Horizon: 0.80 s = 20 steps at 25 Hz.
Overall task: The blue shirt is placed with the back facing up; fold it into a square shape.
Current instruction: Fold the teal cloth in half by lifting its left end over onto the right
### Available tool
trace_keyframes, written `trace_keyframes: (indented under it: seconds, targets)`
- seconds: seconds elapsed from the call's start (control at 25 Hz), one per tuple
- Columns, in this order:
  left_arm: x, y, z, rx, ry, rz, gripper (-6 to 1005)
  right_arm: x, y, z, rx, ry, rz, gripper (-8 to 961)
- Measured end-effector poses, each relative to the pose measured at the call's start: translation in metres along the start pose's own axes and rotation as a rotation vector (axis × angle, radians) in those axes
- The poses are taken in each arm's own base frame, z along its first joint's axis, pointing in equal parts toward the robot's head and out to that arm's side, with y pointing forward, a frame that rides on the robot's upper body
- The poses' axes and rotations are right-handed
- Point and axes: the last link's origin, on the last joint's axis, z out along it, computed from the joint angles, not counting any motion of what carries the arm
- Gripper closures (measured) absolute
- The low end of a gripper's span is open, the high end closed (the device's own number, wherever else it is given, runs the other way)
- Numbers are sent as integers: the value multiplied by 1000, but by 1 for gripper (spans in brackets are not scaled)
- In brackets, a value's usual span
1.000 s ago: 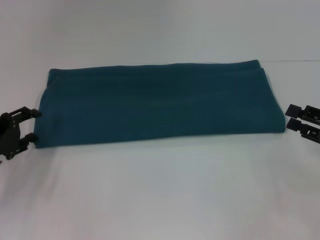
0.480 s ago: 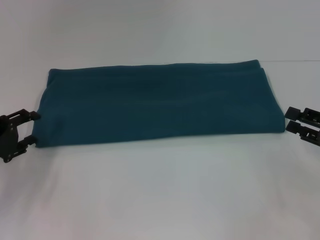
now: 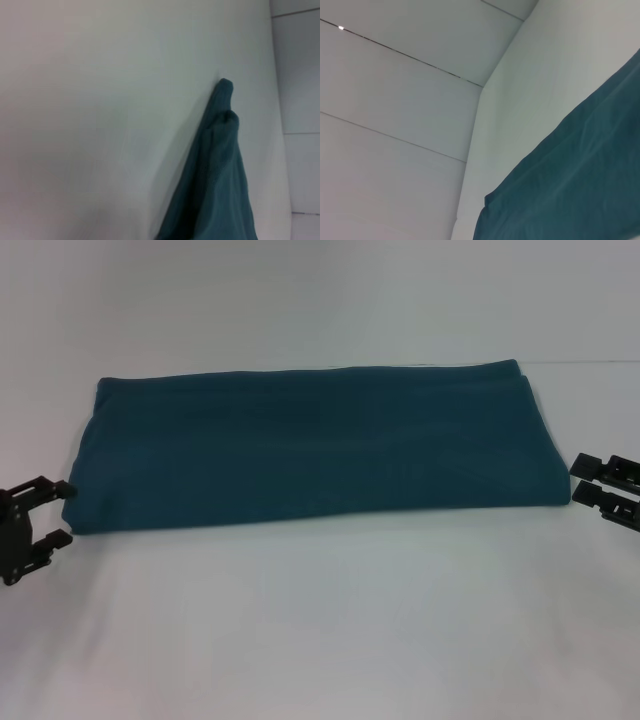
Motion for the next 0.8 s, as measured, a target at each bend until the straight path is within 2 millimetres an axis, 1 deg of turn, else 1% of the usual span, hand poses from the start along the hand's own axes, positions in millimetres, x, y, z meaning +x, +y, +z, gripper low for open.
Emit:
trace_keyframes:
  seconds: [0.8]
  targets:
    - [-3, -4, 15, 26, 22, -39, 292, 1, -1, 0, -3, -2, 13, 316]
